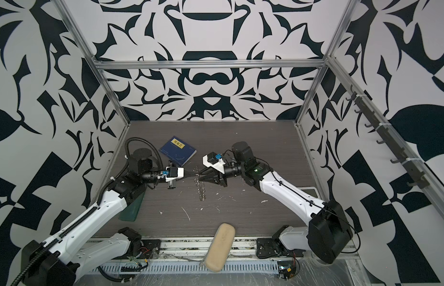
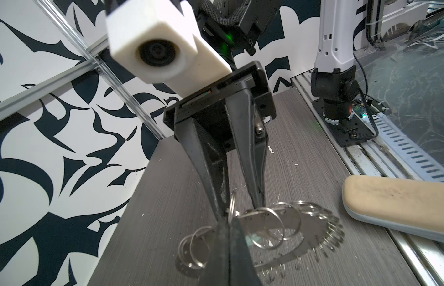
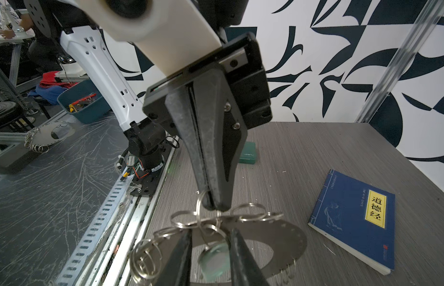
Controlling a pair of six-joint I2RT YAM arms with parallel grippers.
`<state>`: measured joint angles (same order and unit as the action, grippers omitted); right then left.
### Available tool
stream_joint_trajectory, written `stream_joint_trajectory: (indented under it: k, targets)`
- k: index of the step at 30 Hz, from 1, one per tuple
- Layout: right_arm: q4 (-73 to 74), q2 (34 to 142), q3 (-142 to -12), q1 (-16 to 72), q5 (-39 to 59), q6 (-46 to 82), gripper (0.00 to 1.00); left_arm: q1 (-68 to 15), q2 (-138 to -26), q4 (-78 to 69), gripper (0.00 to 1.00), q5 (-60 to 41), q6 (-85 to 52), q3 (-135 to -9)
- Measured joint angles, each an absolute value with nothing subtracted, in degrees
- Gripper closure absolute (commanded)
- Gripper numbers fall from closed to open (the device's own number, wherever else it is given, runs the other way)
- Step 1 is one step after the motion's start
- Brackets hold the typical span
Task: Remove the keys from the keyring
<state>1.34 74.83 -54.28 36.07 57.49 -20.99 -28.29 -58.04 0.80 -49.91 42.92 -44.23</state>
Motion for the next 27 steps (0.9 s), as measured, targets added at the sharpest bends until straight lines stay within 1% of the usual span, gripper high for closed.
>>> stream_joint_trajectory:
  k: [11,13,20,27]
  targets:
    - [0.2,74.8,-54.5,36.1,56.8,-21.5,0.93,-28.3,-58.0,1.1,1.00,-49.9,42.9,-44.2]
    - [0.2,74.8,-54.5,36.1,56.7,-21.5,0.99,-28.3,-58.0,1.2,1.00,-49.9,42.9,-44.2]
    - [-1.6,74.7,-55.5,36.1,55.8,-22.4,1.00,-28.3,-57.7,1.2,1.00,-48.9,42.8,-44.2]
    - [-2.8,71.7,-55.5,36.1,52.8,-22.7,1.00,-28.3,-57.2,1.2,1.00,-46.0,41.0,-44.2]
